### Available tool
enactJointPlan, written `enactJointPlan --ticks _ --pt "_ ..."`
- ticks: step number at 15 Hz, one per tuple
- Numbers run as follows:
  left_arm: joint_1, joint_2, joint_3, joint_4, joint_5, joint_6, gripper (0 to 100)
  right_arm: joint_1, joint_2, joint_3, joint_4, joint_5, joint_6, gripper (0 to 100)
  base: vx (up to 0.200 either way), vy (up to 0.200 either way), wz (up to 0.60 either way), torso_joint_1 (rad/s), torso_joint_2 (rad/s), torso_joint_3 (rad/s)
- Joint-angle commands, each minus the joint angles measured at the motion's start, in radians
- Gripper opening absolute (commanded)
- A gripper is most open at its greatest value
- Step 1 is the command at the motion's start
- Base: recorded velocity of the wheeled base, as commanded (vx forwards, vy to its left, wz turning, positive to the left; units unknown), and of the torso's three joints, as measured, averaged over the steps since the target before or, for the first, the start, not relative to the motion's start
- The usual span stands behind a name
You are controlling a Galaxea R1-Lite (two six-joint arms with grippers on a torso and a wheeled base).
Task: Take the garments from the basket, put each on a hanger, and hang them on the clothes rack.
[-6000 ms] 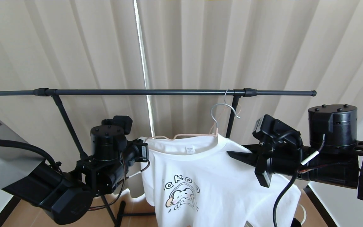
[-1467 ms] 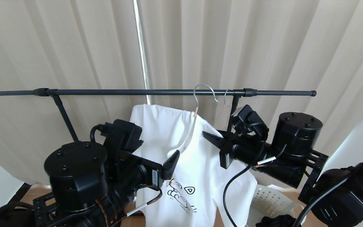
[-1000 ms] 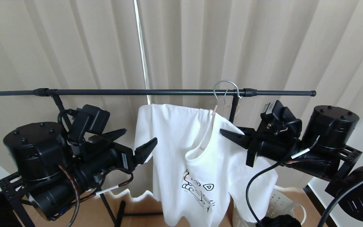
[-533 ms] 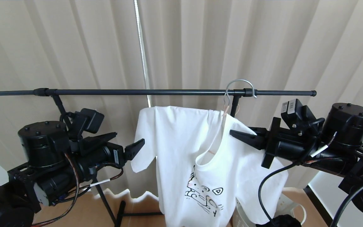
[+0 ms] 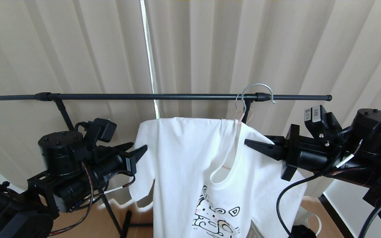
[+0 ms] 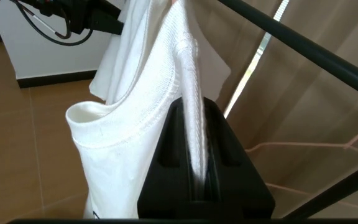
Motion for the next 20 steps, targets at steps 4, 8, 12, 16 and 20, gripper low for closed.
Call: enactJointPlan --ticks 4,8,12,16,20 --pt "0.022 0.029 -0.009 0.000 0.000 -0.001 0 -0.025 -0.003 -0.012 -0.001 0.001 0.002 0 0.000 0.000 0.00 0.000 0.00 0.000" --pt "0.051 0.075 -0.029 0.000 0.000 0.001 0 -0.048 -0.009 -0.018 0.000 0.002 0.004 0 0.000 0.000 0.00 0.000 0.00 0.000" --pt "0.057 0.087 -0.035 0.000 0.000 0.001 0 -0.085 -0.011 -0.032 0.000 0.005 0.004 0 0.000 0.000 0.00 0.000 0.00 0.000" --pt "0.058 0.089 -0.035 0.000 0.000 0.001 0 -0.105 -0.017 -0.039 0.000 0.005 0.005 0 0.000 0.000 0.00 0.000 0.00 0.000" --pt "0.058 0.089 -0.035 0.001 0.000 0.001 0 -0.113 -0.017 -0.044 0.000 0.005 0.005 0 0.000 0.000 0.00 0.000 0.00 0.000"
